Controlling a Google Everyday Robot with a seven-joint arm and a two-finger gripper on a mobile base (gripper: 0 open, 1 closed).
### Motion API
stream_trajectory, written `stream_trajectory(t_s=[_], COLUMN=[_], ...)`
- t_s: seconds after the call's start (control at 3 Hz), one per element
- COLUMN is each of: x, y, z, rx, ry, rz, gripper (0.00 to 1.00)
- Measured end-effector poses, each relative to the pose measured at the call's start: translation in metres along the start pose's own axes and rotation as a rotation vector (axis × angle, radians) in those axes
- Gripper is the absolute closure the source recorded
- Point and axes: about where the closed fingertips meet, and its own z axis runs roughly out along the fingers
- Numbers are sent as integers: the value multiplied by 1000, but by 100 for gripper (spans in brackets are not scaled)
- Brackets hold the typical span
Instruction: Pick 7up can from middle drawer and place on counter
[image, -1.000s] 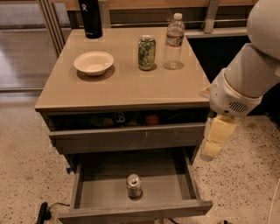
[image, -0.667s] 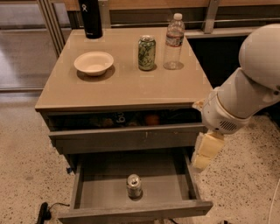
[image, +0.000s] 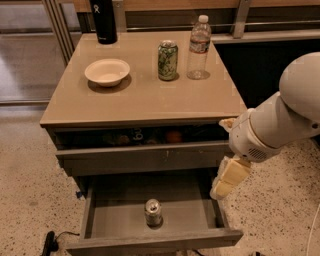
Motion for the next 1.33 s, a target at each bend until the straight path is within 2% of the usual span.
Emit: stream_trajectory(t_s=[0.33, 0.67, 1.0, 1.33], x=[3, 3, -4, -15], y=[12, 30, 46, 60], z=[25, 64, 96, 128], rx=[-42, -103, -139, -128], ry=[7, 13, -5, -50], rz=[8, 10, 14, 23], gripper=[0, 0, 0, 0])
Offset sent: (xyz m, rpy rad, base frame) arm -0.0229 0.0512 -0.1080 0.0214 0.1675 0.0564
